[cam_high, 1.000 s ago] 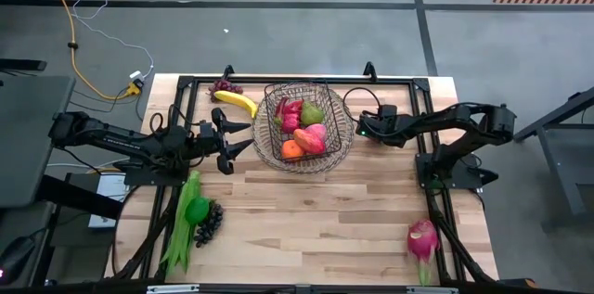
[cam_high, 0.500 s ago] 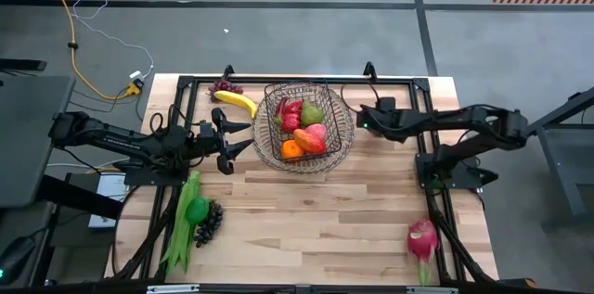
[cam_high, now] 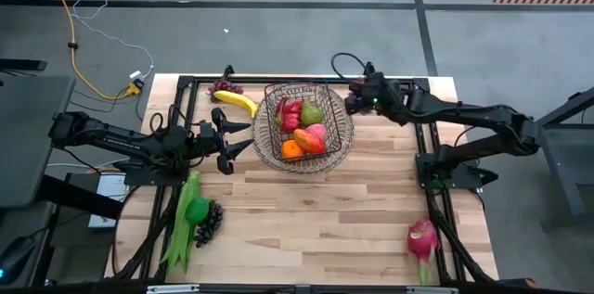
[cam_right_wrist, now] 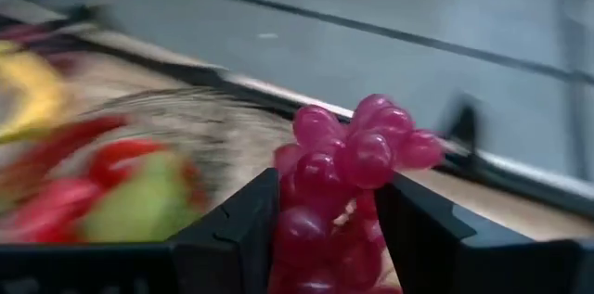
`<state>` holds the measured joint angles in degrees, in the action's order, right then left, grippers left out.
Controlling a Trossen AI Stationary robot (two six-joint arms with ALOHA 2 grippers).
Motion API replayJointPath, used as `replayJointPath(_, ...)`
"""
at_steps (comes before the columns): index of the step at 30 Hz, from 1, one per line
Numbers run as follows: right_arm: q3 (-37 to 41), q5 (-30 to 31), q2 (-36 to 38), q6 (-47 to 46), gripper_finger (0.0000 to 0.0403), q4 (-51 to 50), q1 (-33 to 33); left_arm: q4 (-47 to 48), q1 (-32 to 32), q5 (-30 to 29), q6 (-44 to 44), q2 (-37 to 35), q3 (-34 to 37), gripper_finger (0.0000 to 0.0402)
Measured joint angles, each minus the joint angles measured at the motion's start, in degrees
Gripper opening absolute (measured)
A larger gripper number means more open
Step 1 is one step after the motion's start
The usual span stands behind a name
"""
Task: Build produce basket
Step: Put the top right purple grapes into the black wire basket
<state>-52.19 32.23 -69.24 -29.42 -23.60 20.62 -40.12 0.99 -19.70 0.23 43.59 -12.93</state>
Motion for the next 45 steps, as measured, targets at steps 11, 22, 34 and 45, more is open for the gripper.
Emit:
replayJointPath(11, -2.3, -29.2, -0.5, 12.2, 0.0164, 19.7, -0.2, 0.0, 0.0, 0.0, 0.0, 0.0, 0.0, 0.0217)
replayJointPath(22, -2.3, -11.4, -0.1, 13.5, 0.0164, 0.7, 0.7, 0.0, 0.0, 0.0, 0.0, 0.0, 0.0, 0.0217)
replayJointPath(34, 0.3, -19.3, -2.5, 13.2, 0.0165, -16.5, 6.8, 0.0, 0.0, 0.2, -1.4, 0.0, 0.0, 0.0217)
replayJointPath(45, 13.9, -32.7, -3.5, 26.9, 0.0165, 9.7, 12.5, 0.0, 0.0, 1.1, -0.6, 0.0, 0.0, 0.0217)
